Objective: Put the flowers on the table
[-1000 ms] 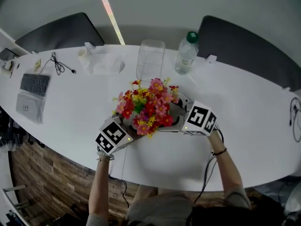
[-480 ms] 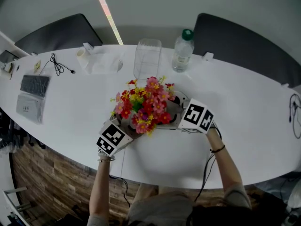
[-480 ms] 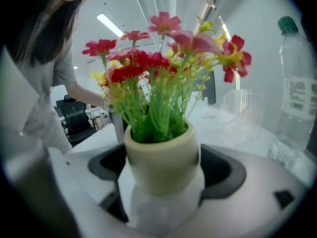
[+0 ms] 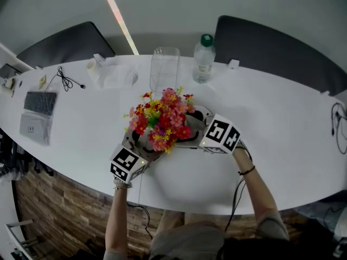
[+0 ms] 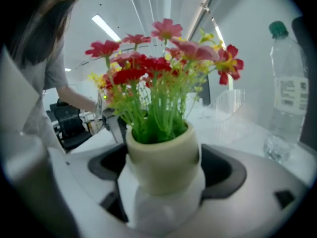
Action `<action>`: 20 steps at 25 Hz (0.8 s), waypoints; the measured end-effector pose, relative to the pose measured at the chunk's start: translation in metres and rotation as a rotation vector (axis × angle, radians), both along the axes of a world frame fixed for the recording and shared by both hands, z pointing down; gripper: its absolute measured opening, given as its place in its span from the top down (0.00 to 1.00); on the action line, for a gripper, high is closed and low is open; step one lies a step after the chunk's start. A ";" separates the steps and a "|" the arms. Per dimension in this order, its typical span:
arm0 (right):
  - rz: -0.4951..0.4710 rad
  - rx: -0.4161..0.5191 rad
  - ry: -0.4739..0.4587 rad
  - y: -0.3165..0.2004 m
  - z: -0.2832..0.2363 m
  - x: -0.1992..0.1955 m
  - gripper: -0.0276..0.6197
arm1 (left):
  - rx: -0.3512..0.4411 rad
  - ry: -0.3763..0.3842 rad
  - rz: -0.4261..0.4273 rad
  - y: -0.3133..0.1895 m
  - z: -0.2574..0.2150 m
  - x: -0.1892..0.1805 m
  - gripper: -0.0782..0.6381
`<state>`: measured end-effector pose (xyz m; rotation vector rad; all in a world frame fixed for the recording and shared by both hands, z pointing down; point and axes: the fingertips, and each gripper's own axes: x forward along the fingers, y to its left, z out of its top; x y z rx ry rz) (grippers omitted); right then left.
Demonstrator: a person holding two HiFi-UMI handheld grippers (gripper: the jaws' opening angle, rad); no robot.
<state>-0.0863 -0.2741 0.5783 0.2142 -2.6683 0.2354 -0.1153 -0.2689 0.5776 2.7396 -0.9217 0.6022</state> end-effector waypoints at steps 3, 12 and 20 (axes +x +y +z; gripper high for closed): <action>0.030 0.001 -0.029 -0.001 -0.005 0.001 0.25 | 0.006 0.054 -0.044 0.000 -0.006 -0.005 0.27; 0.154 0.022 -0.064 0.002 -0.027 0.022 0.25 | 0.001 0.121 -0.176 0.015 -0.019 -0.018 0.27; 0.212 0.010 -0.107 0.023 -0.046 0.026 0.28 | 0.002 0.162 -0.237 0.044 -0.032 -0.014 0.36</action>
